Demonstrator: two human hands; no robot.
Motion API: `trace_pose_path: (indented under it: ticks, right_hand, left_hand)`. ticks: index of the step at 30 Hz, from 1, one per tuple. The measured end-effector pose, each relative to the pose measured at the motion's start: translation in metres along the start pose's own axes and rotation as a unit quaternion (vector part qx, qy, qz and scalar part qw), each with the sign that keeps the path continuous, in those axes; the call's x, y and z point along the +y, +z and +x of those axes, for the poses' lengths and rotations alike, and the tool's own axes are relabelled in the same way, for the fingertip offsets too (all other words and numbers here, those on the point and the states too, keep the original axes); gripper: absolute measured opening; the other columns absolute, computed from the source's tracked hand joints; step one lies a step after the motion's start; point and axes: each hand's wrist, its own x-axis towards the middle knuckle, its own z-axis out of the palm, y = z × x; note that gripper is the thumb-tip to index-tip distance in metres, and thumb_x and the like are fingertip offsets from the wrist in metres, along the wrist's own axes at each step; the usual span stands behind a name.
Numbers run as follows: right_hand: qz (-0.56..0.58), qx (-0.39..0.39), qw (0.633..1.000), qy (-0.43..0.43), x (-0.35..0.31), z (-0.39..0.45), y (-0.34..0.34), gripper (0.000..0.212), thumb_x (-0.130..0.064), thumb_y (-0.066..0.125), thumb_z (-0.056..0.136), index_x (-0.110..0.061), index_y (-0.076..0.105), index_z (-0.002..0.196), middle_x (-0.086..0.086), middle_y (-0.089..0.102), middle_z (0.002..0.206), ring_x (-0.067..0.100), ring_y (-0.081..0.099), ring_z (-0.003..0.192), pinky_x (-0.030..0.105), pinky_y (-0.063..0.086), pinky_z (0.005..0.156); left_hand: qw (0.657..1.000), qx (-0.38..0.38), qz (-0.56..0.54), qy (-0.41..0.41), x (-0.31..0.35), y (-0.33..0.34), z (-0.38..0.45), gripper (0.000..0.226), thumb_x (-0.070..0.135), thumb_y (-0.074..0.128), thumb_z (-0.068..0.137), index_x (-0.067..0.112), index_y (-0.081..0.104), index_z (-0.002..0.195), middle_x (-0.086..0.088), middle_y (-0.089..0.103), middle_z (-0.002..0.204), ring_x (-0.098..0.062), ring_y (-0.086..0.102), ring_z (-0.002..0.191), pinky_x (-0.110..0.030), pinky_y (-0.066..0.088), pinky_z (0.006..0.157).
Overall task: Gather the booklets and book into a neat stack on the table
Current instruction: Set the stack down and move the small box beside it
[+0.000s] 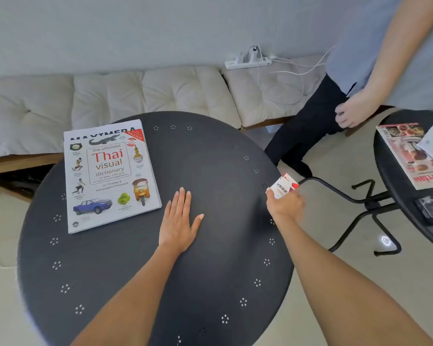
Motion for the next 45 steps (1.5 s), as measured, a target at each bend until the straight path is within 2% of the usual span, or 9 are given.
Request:
trace_pose_path:
  ticks: [5, 11, 16, 21, 25, 31, 39, 45]
  right_hand:
    - [0.042, -0.026, 0.997, 0.066, -0.014, 0.015, 0.005, 0.082, -0.052, 0.069, 0.078, -0.001, 0.041, 0.136, 0.015, 0.049, 0.133, 0.033, 0.049, 0.123, 0.039, 0.046, 0.091]
    - [0.075, -0.060, 0.989, 0.109, -0.020, 0.025, 0.005, 0.069, -0.030, 0.077, 0.074, -0.002, 0.048, 0.130, 0.016, 0.057, 0.128, 0.034, 0.058, 0.116, 0.040, 0.053, 0.091]
    - [0.061, -0.062, 0.994, 0.059, -0.022, 0.008, 0.007, 0.068, -0.028, 0.077, 0.073, -0.003, 0.048, 0.128, 0.017, 0.056, 0.127, 0.036, 0.058, 0.113, 0.044, 0.054, 0.090]
    - [0.010, -0.063, 0.997, -0.046, -0.046, -0.019, 0.016, 0.072, -0.034, 0.078, 0.072, -0.002, 0.045, 0.128, 0.018, 0.050, 0.129, 0.035, 0.054, 0.115, 0.042, 0.051, 0.083]
    - [-0.007, -0.074, 0.989, -0.129, -0.077, -0.039, 0.030, 0.068, -0.035, 0.076, 0.072, -0.004, 0.047, 0.124, 0.015, 0.050, 0.124, 0.033, 0.056, 0.111, 0.039, 0.050, 0.077]
    - [-0.024, -0.127, 0.968, -0.214, -0.124, -0.077, 0.067, 0.065, -0.033, 0.075, 0.072, -0.005, 0.048, 0.125, 0.014, 0.050, 0.124, 0.031, 0.055, 0.112, 0.040, 0.052, 0.080]
    - [-0.020, -0.167, 0.952, -0.255, -0.179, -0.116, 0.115, 0.070, -0.037, 0.076, 0.072, -0.008, 0.047, 0.129, 0.012, 0.050, 0.127, 0.029, 0.054, 0.117, 0.039, 0.050, 0.085]
    - [0.010, -0.168, 0.961, -0.221, -0.219, -0.114, 0.134, 0.071, -0.034, 0.077, 0.073, -0.009, 0.045, 0.131, 0.013, 0.046, 0.132, 0.031, 0.051, 0.121, 0.042, 0.051, 0.092]
  left_hand:
    - [1.000, 0.028, 0.011, -0.001, 0.000, 0.005, -0.001, 0.074, 0.060, 0.006, 0.093, 0.016, -0.005, 0.152, -0.002, -0.009, 0.160, -0.016, -0.005, 0.149, -0.034, -0.002, 0.120]
    - [0.999, 0.027, 0.020, -0.004, 0.000, 0.004, 0.000, 0.075, 0.060, 0.004, 0.092, 0.015, -0.005, 0.152, -0.002, -0.007, 0.161, -0.016, -0.004, 0.149, -0.034, -0.003, 0.119]
    - [1.000, 0.017, 0.019, 0.001, 0.000, 0.000, -0.001, 0.074, 0.058, 0.005, 0.093, 0.014, -0.005, 0.152, -0.003, -0.006, 0.161, -0.017, -0.005, 0.149, -0.033, -0.005, 0.119]
    - [1.000, 0.015, 0.013, 0.013, -0.010, -0.003, -0.011, 0.072, 0.056, 0.008, 0.094, 0.016, -0.005, 0.152, 0.000, -0.007, 0.161, -0.015, -0.006, 0.149, -0.032, -0.004, 0.120]
    - [0.999, 0.022, 0.002, 0.025, -0.025, -0.002, -0.031, 0.071, 0.057, 0.007, 0.094, 0.018, -0.003, 0.153, 0.003, -0.008, 0.161, -0.012, -0.006, 0.149, -0.030, -0.008, 0.118]
    - [1.000, 0.028, -0.009, -0.001, -0.058, 0.001, -0.067, 0.069, 0.058, 0.008, 0.094, 0.023, -0.002, 0.153, 0.007, -0.007, 0.160, -0.010, -0.003, 0.148, -0.030, -0.007, 0.118]
    - [0.998, 0.035, -0.012, -0.053, -0.110, -0.007, -0.101, 0.068, 0.059, 0.013, 0.095, 0.026, 0.000, 0.152, 0.008, -0.005, 0.160, -0.007, -0.005, 0.147, -0.031, -0.005, 0.119]
    - [0.997, 0.036, -0.023, -0.063, -0.113, -0.004, -0.104, 0.067, 0.059, 0.011, 0.094, 0.027, -0.002, 0.152, 0.009, -0.003, 0.161, -0.006, -0.008, 0.147, -0.031, -0.006, 0.121]
